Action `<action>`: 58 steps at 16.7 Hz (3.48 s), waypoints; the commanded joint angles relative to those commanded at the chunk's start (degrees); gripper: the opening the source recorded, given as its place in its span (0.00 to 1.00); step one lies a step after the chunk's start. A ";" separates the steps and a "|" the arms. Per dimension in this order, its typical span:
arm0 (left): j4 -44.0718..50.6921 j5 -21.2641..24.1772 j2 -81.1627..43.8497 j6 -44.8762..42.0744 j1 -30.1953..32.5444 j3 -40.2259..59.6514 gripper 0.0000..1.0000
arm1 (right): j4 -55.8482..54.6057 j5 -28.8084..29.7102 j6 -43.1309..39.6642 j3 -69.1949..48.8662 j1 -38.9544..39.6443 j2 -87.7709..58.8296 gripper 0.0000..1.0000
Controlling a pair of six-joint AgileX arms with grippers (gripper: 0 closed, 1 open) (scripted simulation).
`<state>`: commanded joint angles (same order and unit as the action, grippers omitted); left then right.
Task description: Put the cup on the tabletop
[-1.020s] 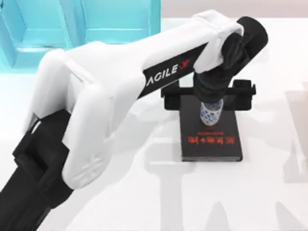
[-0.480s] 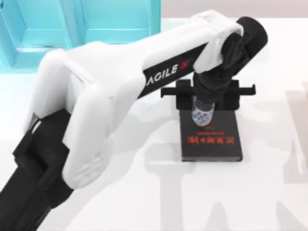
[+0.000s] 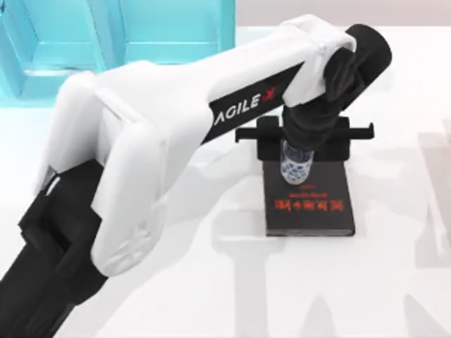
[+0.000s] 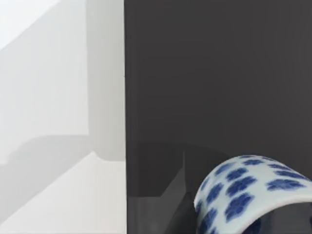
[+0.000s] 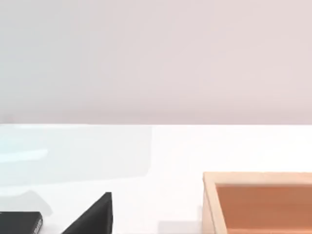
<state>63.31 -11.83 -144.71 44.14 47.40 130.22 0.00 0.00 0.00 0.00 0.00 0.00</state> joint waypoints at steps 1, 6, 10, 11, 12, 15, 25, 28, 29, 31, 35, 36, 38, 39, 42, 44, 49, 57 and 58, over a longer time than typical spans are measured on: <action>0.00 0.00 0.00 0.00 0.00 0.00 0.00 | 0.00 0.00 0.00 0.00 0.00 0.00 1.00; 1.86 -0.04 -0.41 0.06 0.21 2.26 0.00 | 0.00 0.00 0.00 0.00 0.00 0.00 1.00; 8.21 -0.04 -1.58 0.18 0.20 9.96 0.00 | 0.00 0.00 0.00 0.00 0.00 0.00 1.00; 9.89 -0.02 -1.88 0.13 0.24 11.89 0.00 | 0.00 0.00 0.00 0.00 0.00 0.00 1.00; 11.39 0.00 -2.13 0.08 0.28 13.60 0.00 | 0.00 0.00 0.00 0.00 0.00 0.00 1.00; 13.58 0.02 -2.42 -0.02 0.29 16.07 0.00 | 0.00 0.00 0.00 0.00 0.00 0.00 1.00; 9.76 0.54 6.32 -8.03 -6.27 3.48 0.00 | 0.00 0.00 0.00 0.00 0.00 0.00 1.00; 6.35 0.85 14.20 -16.58 -10.24 -9.90 0.00 | 0.00 0.00 0.00 0.00 0.00 0.00 1.00; 5.00 1.21 17.13 -19.59 -12.01 -14.08 0.00 | 0.00 0.00 0.00 0.00 0.00 0.00 1.00; 2.19 2.36 23.31 -24.16 -16.75 -22.68 0.00 | 0.00 0.00 0.00 0.00 0.00 0.00 1.00; -4.10 6.00 36.33 -29.93 -28.43 -40.89 0.00 | 0.00 0.00 0.00 0.00 0.00 0.00 1.00; -5.54 6.85 39.41 -31.49 -31.01 -44.17 0.00 | 0.00 0.00 0.00 0.00 0.00 0.00 1.00; -7.88 8.00 44.05 -33.94 -34.64 -48.89 0.00 | 0.00 0.00 0.00 0.00 0.00 0.00 1.00; -8.74 8.30 45.53 -34.71 -35.70 -50.38 0.00 | 0.00 0.00 0.00 0.00 0.00 0.00 1.00; -9.43 8.46 46.60 -35.23 -36.38 -51.44 0.00 | 0.00 0.00 0.00 0.00 0.00 0.00 1.00; -9.43 8.46 46.60 -35.23 -36.38 -51.44 0.00 | 0.00 0.00 0.00 0.00 0.00 0.00 1.00; -13.31 8.36 44.82 -35.44 -36.46 -53.94 0.00 | 0.00 0.00 0.00 0.00 0.00 0.00 1.00; -23.14 8.67 40.97 -35.88 -36.97 -59.48 0.00 | 0.00 0.00 0.00 0.00 0.00 0.00 1.00; -23.14 8.67 40.97 -35.88 -36.97 -59.48 0.00 | 0.00 0.00 0.00 0.00 0.00 0.00 1.00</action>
<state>40.17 -3.16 -103.74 8.25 10.43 70.75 0.00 0.00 0.00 0.00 0.00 0.00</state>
